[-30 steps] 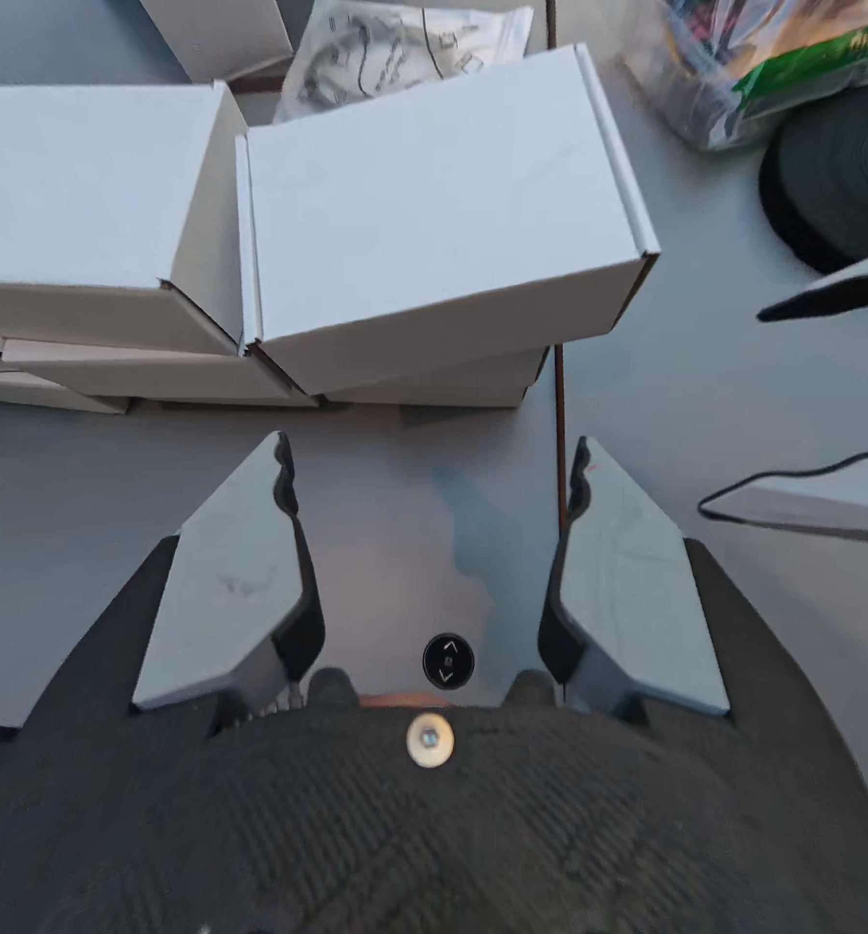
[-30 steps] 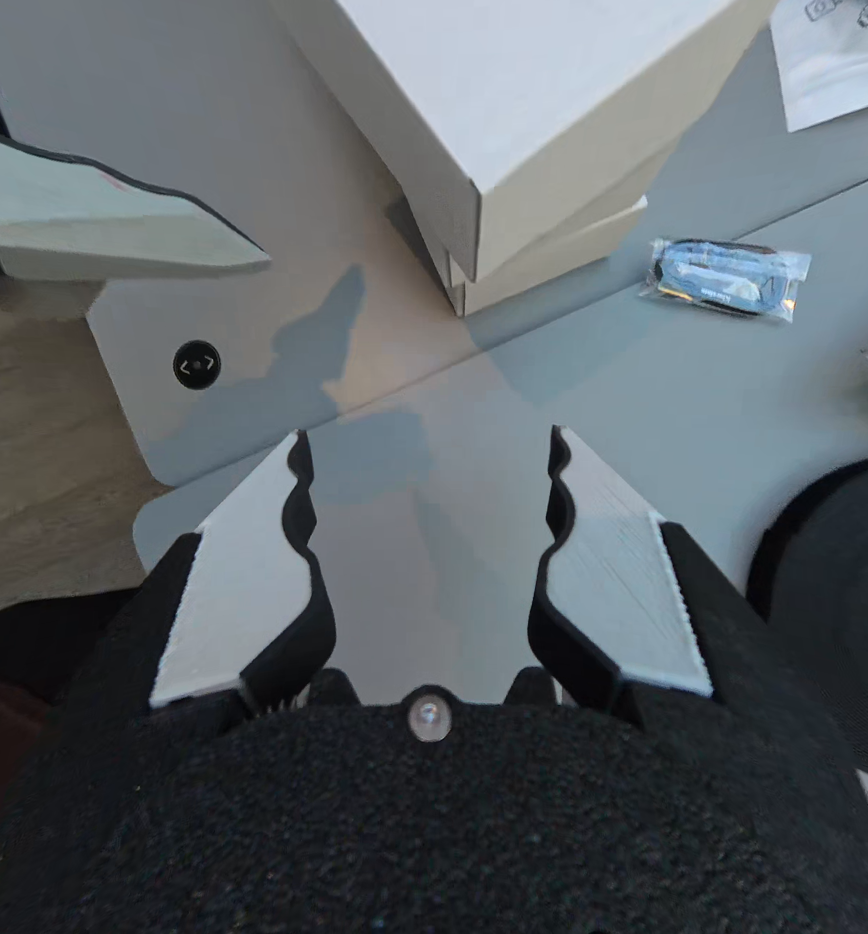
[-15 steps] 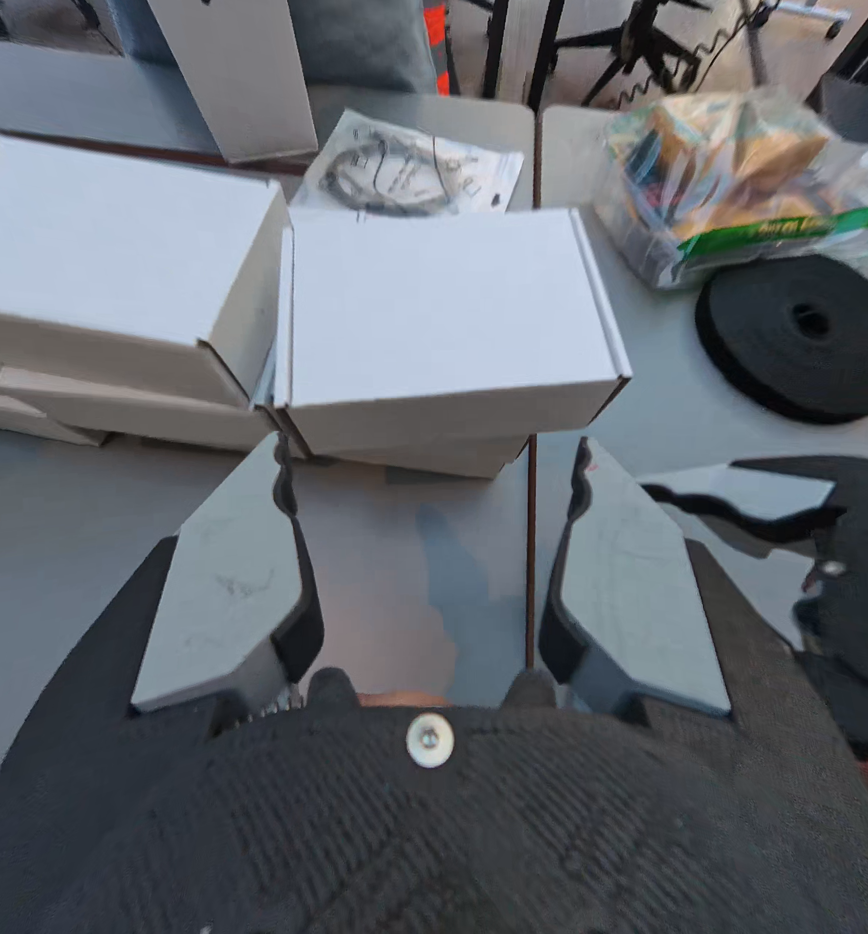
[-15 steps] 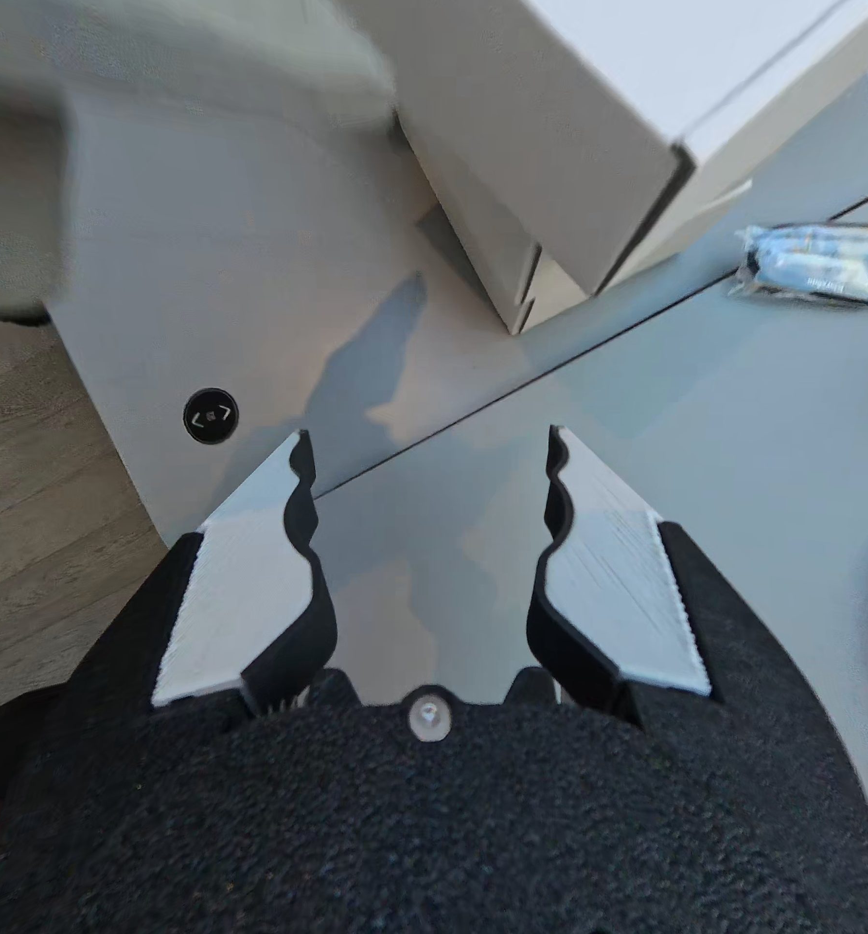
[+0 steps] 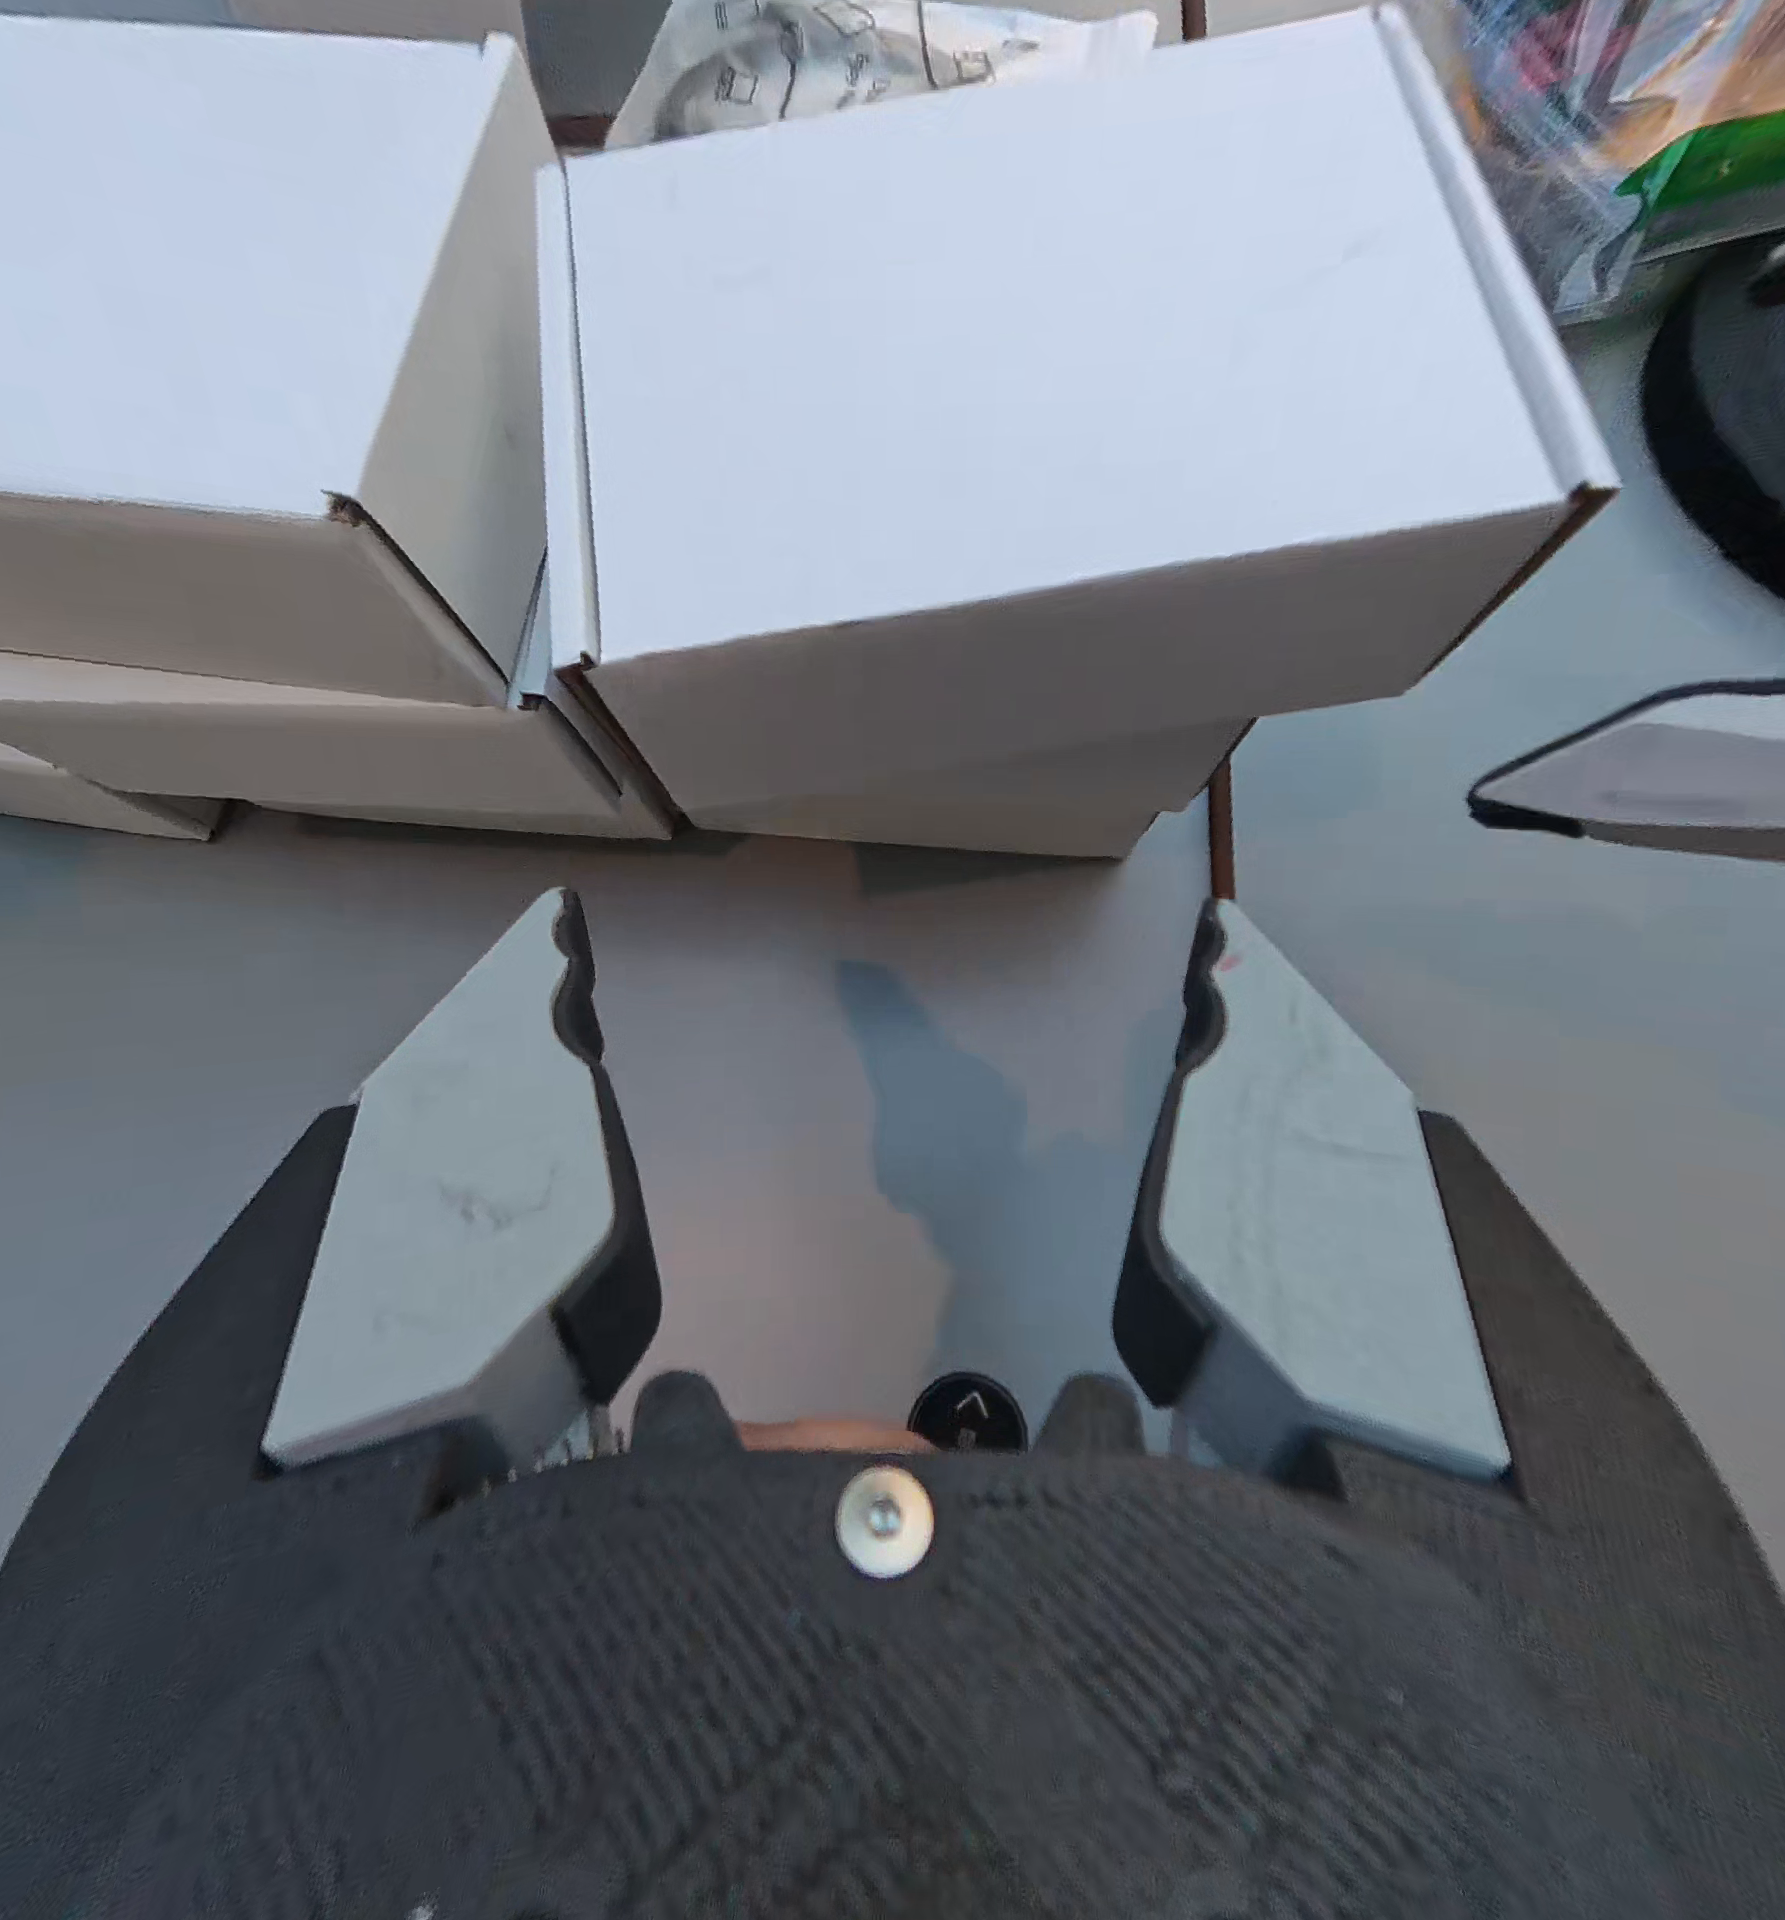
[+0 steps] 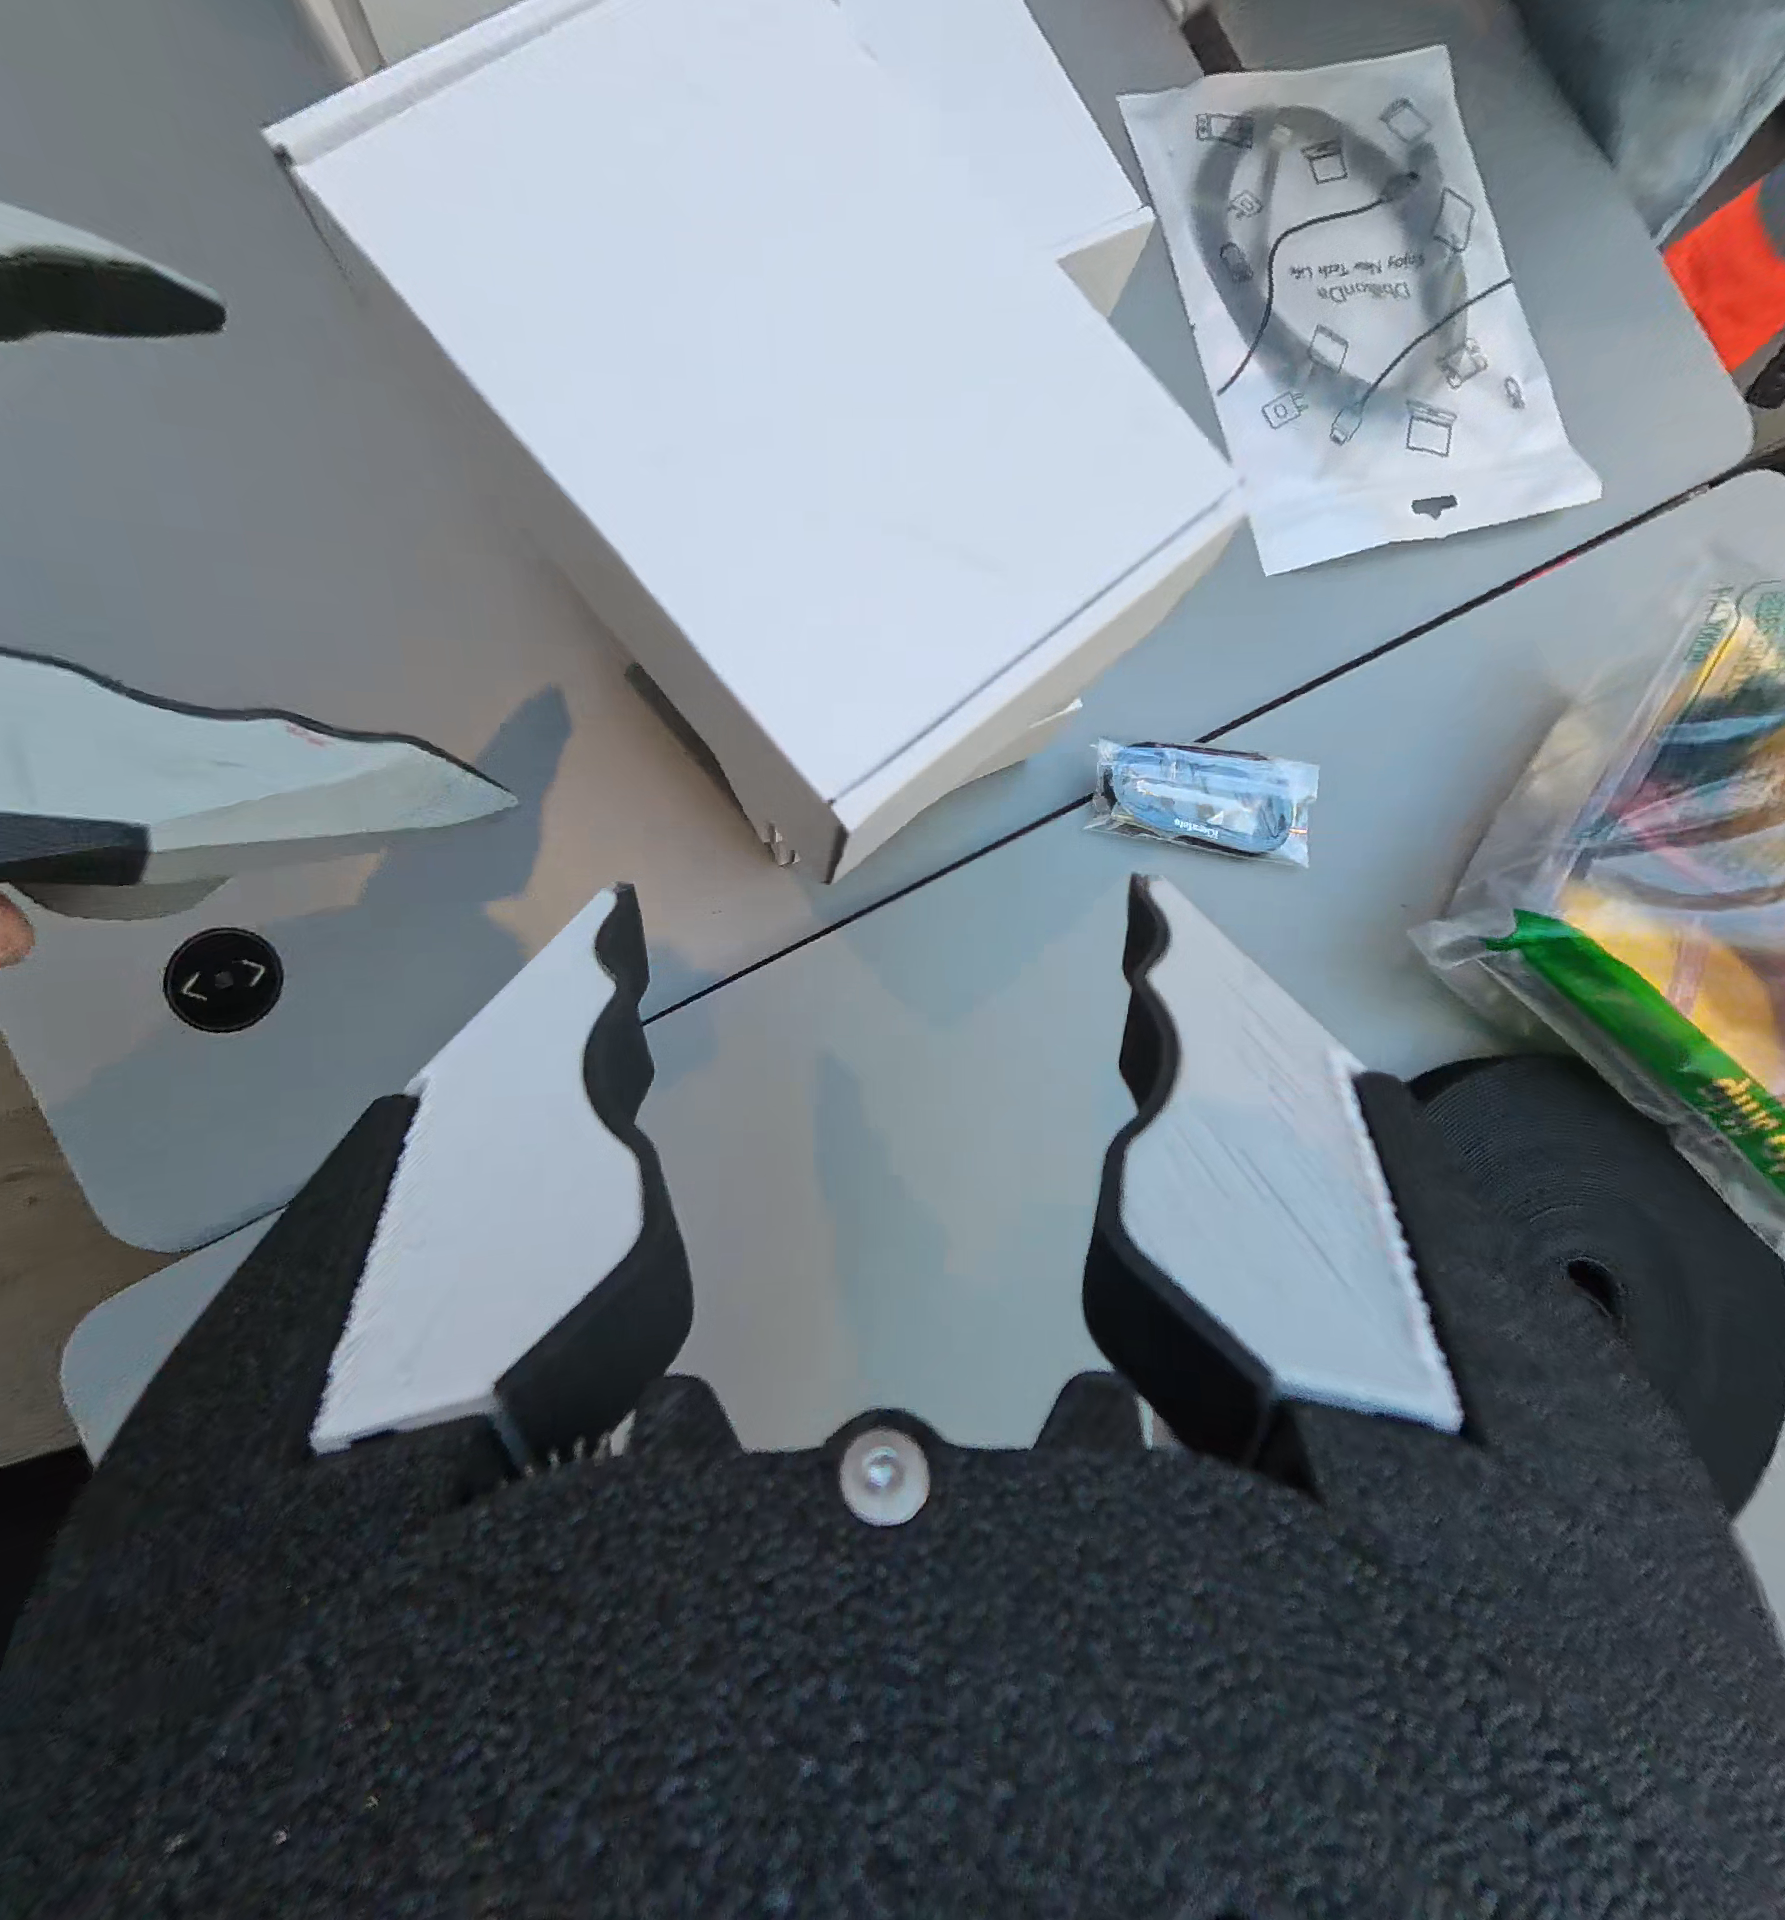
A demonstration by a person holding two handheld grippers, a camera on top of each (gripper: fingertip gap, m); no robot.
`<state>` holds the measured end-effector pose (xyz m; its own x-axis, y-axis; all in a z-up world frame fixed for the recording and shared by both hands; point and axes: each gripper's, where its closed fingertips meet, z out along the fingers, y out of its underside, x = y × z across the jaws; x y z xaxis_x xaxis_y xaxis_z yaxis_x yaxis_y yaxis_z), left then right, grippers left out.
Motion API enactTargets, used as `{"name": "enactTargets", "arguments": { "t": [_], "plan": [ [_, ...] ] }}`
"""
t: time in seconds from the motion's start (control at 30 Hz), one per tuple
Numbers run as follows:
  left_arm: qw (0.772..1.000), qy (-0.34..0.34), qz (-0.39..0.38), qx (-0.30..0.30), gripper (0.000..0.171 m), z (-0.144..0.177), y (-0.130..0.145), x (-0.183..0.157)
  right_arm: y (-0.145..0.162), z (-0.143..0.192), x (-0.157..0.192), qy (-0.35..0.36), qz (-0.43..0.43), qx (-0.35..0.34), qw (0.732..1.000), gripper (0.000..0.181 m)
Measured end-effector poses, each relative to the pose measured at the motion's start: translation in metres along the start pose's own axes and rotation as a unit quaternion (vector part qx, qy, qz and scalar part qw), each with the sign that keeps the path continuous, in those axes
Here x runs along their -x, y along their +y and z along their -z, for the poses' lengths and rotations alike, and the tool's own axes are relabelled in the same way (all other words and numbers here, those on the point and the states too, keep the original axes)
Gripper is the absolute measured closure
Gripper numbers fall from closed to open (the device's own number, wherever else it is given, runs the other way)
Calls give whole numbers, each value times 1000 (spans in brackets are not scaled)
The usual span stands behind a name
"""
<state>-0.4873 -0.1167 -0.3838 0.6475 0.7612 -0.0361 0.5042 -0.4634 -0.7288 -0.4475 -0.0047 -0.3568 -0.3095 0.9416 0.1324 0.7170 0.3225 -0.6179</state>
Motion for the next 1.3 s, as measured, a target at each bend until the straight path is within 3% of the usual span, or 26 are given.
{"name": "enactTargets", "arguments": {
  "t": [0.07, 0.17, 0.23, 0.3, 0.4, 0.47, 0.5, 0.6, 0.67, 0.73, 0.8, 0.87, 1.03, 1.17, 1.3],
  "plan": [
    [1000, -3, 4, -2, 60, 3, -5, 5, 9, -6, 11, -22, -19, 8, 1000, 91],
    [998, 0, -2, -59, 60, 23, -44, 15, 35, -17, 23, -63, -83, 26, 994, 91],
    [996, 11, -32, -88, 58, 35, -65, 19, 44, -17, 37, -132, -129, 24, 983, 93],
    [991, 16, -92, -91, 58, 37, -69, 19, 37, -13, 40, -185, -185, -4, 965, 94],
    [982, 11, -179, -63, 59, 32, -42, 15, 11, -10, 21, -231, -273, -46, 933, 95],
    [974, 6, -223, -38, 60, 27, -10, 8, -8, -11, 23, -315, -345, -49, 883, 100],
    [971, 2, -237, -29, 62, 26, 7, 5, -15, -14, 22, -342, -375, -46, 861, 94],
    [964, -1, -265, -4, 71, 24, 50, -7, -23, -25, 16, -369, -431, -45, 822, 108],
    [965, 8, -263, 5, 72, 25, 65, -14, -22, -29, 24, -410, -468, -24, 783, 121],
    [967, 15, -252, 8, 73, 28, 70, -19, -24, -28, 27, -444, -514, -23, 734, 123],
    [971, 20, -239, 10, 74, 29, 72, -20, -26, -29, 22, -450, -538, -43, 711, 123],
    [973, 23, -227, 16, 74, 30, 73, -21, -28, -30, 22, -451, -548, -53, 702, 123],
    [976, 37, -215, 21, 77, 36, 77, -26, -25, -17, 28, -455, -531, -51, 713, 124],
    [977, 48, -208, 20, 77, 42, 81, -30, -19, 26, 19, -486, -531, -78, 689, 125],
    [980, 67, -188, 18, 77, 49, 86, -38, 28, 80, 11, -481, -513, -68, 707, 125]
  ]
}}
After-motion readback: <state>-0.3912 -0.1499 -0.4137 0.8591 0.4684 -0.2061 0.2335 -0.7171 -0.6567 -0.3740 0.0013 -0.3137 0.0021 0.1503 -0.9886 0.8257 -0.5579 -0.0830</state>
